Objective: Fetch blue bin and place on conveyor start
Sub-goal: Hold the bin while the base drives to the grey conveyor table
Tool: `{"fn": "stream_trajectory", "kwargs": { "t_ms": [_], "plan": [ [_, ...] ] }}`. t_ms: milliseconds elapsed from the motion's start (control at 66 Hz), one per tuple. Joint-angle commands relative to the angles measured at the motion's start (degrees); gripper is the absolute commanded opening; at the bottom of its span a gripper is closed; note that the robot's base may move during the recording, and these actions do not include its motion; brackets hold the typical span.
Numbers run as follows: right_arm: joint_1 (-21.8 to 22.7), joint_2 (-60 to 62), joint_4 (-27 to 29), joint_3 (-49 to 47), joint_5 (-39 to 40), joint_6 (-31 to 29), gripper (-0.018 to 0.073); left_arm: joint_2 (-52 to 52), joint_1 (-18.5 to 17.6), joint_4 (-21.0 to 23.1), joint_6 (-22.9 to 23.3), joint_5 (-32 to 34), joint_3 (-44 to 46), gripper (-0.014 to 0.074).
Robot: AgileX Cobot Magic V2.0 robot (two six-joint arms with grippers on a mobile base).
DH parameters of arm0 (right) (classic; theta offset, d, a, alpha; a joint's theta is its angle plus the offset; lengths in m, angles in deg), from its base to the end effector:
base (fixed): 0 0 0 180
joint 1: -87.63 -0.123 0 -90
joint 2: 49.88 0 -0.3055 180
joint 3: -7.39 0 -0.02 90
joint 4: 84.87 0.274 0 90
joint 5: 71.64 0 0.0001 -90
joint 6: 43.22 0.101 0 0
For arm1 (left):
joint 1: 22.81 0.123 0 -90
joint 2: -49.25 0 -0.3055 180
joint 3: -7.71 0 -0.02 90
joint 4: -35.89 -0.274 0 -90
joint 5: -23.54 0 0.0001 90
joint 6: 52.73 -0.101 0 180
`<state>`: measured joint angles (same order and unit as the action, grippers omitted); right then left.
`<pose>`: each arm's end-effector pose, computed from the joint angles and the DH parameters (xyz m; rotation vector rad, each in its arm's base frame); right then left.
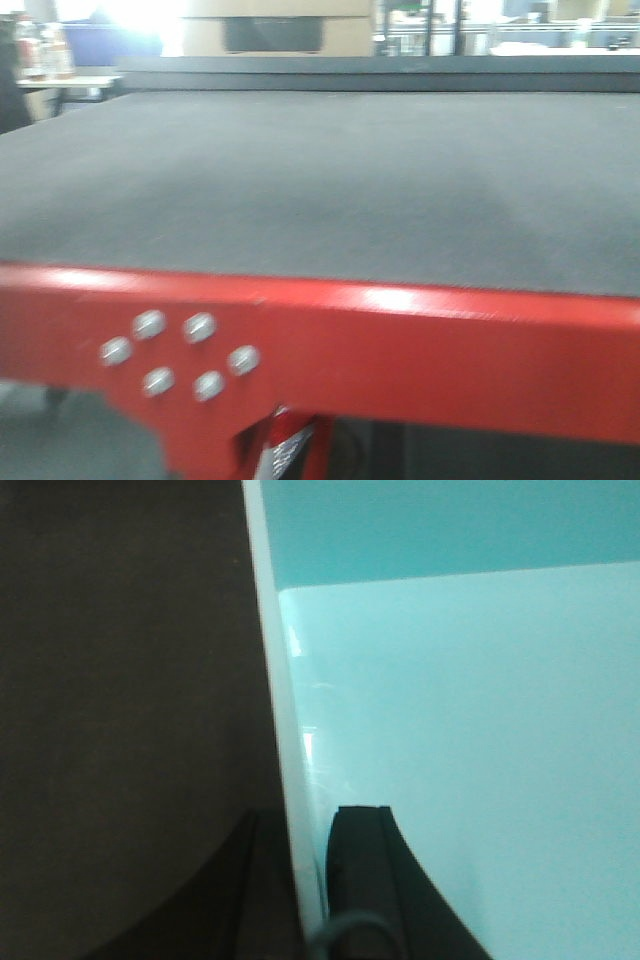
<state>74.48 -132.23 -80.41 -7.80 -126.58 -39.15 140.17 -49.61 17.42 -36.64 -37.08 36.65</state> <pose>0.2804 0.0721 0.4970 -0.1593 2.1345 0.2709 0.2985 -0.1195 0.5243 0.2000 2.0844 -0.0579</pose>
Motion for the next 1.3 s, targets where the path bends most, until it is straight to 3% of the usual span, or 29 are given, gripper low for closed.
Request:
{"fn": "stream_trajectory", "kwargs": {
  "t_ms": [0,1287],
  "plan": [
    [-0.2,0.8,0.0,-0.2,1.5,-1.6,-0.0153,-0.7,0.2,-3.8,-0.8,2.1,0.2,-0.0111],
    [-0.2,0.8,0.0,-0.2,1.5,-1.6,-0.0153,-0.7,0.2,-3.8,-0.8,2.1,0.2,-0.0111]
  ]
}}
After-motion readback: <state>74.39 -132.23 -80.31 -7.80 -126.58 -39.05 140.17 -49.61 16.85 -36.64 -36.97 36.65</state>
